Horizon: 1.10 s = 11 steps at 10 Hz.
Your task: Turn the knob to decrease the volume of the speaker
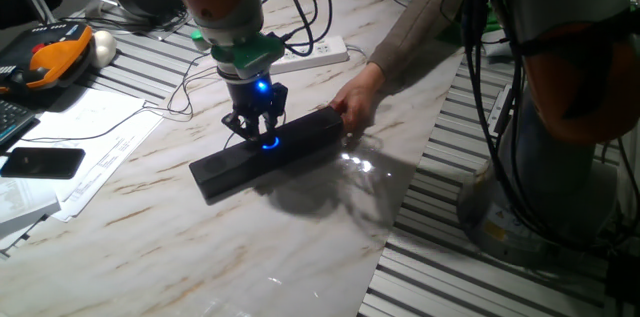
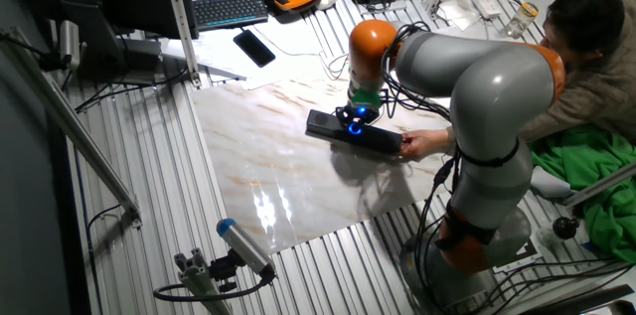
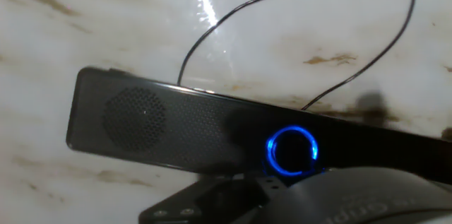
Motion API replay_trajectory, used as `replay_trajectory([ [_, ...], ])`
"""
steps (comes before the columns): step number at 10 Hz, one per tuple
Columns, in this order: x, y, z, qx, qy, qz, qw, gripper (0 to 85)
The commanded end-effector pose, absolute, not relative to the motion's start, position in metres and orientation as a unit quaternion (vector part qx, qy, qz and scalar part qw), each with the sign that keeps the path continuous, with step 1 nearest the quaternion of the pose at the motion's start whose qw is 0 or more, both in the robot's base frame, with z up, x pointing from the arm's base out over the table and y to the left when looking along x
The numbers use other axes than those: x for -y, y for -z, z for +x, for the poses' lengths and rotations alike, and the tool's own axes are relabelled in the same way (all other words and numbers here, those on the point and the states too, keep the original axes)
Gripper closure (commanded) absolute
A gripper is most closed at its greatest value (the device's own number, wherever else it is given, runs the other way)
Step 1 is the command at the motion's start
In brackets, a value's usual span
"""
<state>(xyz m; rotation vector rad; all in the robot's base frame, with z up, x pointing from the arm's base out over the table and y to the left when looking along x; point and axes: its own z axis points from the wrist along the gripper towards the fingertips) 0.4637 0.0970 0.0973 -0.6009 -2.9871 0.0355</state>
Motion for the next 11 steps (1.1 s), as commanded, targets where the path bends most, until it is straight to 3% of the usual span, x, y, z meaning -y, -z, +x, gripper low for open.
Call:
replay_trajectory([
  [1,-0.097,-0.097,0.464,0.969,-0.011,-0.241,0.047,51.0],
  [3,-0.096,-0.097,0.464,0.956,-0.009,-0.29,0.04,51.0],
  [4,-0.096,-0.097,0.465,0.948,-0.011,-0.318,0.033,34.0],
  [9,-0.096,-0.103,0.462,0.935,-0.014,-0.353,0.018,34.0],
  [11,-0.095,-0.113,0.458,0.929,-0.014,-0.37,0.026,34.0],
])
